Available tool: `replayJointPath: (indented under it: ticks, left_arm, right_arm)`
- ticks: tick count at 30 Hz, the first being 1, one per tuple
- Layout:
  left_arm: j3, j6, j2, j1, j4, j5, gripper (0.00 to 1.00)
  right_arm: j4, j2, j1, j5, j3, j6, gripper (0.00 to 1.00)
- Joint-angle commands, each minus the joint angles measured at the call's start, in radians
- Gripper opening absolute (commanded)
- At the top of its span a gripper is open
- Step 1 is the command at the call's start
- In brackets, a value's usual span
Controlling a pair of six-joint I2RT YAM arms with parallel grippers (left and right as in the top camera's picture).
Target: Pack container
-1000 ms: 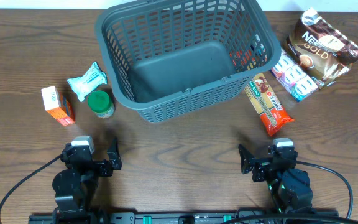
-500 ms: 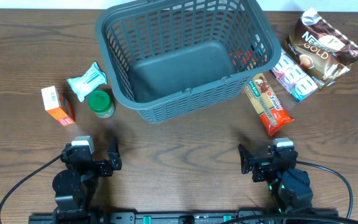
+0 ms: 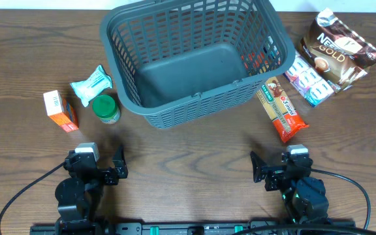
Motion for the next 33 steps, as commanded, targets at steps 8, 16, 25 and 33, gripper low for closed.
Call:
replayJointPath:
  ticks: [8,16,25,33]
  left_arm:
    - [-0.021,0.017,-0.01,0.005,0.0,0.006,0.98]
    - [-0.021,0.017,-0.01,0.005,0.0,0.006,0.98]
    - [-0.021,0.017,-0.01,0.005,0.0,0.006,0.99]
    - [-0.021,0.017,-0.01,0.005,0.0,0.006,0.99]
  right_arm:
    - [0.001,-0.009,0.013,0.0,-0.015,0.011,0.99]
    - [0.001,-0.009,0.013,-0.26,-0.014,0.772,0.99]
    - [0.143,0.027,0.013,-0.38,0.029,0.874,0.99]
    - [-0.067,0.473,0.011,-0.26,0.509,0.539,0.98]
